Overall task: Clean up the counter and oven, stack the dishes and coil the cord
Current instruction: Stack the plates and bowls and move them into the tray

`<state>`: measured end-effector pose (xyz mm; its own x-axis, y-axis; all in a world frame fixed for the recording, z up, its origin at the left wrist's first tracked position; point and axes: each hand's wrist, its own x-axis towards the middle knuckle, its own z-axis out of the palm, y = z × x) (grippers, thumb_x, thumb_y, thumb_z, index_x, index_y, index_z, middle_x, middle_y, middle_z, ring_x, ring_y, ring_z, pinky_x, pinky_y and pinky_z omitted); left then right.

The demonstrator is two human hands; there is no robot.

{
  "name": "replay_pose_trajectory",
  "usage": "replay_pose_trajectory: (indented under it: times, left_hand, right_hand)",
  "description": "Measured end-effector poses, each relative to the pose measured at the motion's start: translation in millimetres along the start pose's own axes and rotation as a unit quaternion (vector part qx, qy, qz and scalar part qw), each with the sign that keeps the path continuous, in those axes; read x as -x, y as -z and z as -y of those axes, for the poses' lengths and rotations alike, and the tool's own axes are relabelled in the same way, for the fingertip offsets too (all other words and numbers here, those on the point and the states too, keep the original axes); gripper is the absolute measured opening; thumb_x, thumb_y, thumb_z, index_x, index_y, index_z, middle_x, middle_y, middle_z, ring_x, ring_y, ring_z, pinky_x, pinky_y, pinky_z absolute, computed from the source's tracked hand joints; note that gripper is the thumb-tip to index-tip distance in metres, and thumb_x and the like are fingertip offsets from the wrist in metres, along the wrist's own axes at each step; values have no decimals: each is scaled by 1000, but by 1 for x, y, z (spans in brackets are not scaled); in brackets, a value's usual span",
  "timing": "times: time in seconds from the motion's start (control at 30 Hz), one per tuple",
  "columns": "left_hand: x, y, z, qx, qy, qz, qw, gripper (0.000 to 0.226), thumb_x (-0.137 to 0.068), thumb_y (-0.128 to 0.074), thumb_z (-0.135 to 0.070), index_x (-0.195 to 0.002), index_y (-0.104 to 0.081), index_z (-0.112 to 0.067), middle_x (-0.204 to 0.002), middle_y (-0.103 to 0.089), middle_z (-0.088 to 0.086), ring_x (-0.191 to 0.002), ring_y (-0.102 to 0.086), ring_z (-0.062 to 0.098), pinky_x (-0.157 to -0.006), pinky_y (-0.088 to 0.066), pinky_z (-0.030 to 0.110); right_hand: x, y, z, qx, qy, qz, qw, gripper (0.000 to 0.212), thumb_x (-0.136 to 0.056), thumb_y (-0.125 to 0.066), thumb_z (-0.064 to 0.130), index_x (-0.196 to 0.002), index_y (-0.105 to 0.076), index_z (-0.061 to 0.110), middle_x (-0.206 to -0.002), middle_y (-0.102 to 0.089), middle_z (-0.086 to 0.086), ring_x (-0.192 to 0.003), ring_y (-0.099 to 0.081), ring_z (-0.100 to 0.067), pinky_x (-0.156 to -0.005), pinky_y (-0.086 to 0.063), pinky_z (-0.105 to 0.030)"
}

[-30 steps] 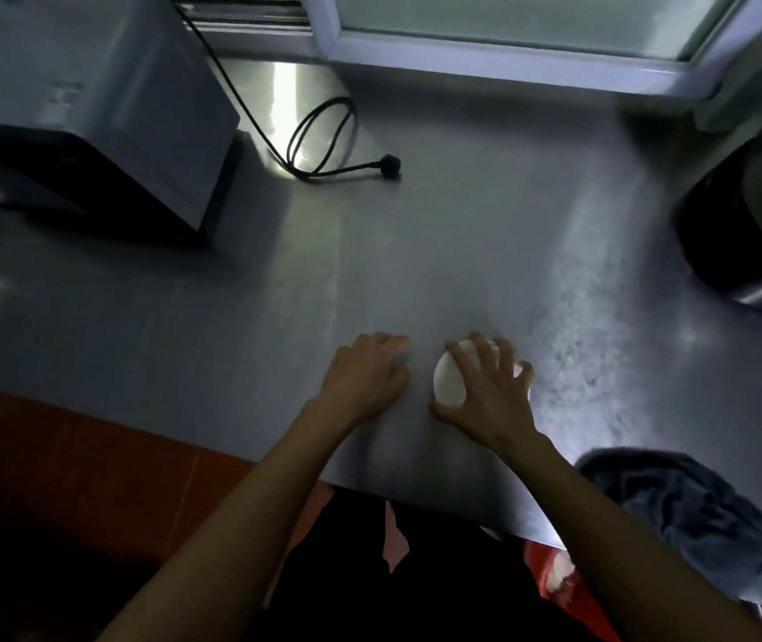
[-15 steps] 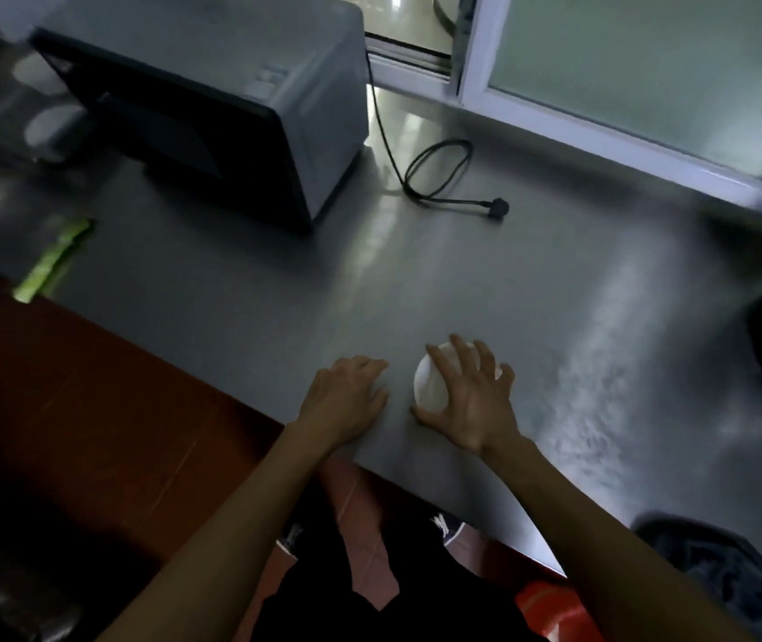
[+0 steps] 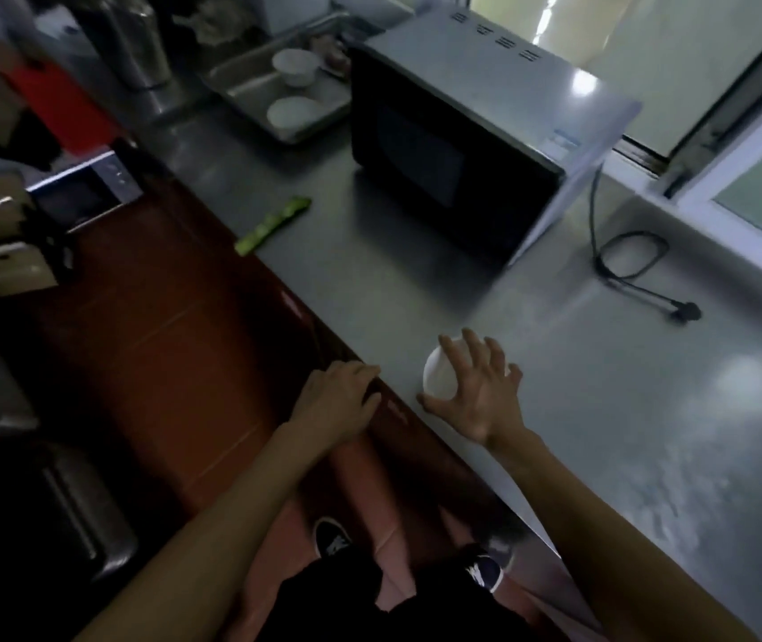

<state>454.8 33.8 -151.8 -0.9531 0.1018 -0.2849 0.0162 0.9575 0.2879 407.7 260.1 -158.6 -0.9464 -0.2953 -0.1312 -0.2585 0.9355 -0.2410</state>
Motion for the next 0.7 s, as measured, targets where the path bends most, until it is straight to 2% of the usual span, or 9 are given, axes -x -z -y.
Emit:
replay_pose_trajectory:
  times: [0.2,0.3,0.7]
  left_hand:
    - [22,26,82,29,70,-37,996,52,-100,-44,-44,-149,-40,-26,-152,-43,-1,-137,-40,21,-106,-37,40]
    - [21,30,109,42,94,-53,993,50,-100,-43,-44,-148,-41,-26,-150,-45,-2,-134,-42,20,-105,-39,39]
    - [-56,61,184,67,133,-77,986,45,-100,-46,-40,-142,-49,-25,-138,-54,-3,-124,-50,19,-100,-44,41]
  right_hand:
    - [-47,-7,83,28,63,-9,998,97,-68,-57,79,-150,-26,38,-160,-24,-4,-143,-24,-36,-102,-32,-62]
    - [-65,-9,113,29,80,2,996,97,-67,-56,79,-150,-25,38,-160,-23,-4,-144,-21,-35,-105,-30,-62]
    - [-195,-21,154,19,114,27,993,97,-72,-51,84,-152,-18,40,-162,-16,-2,-146,-16,-35,-106,-28,-62]
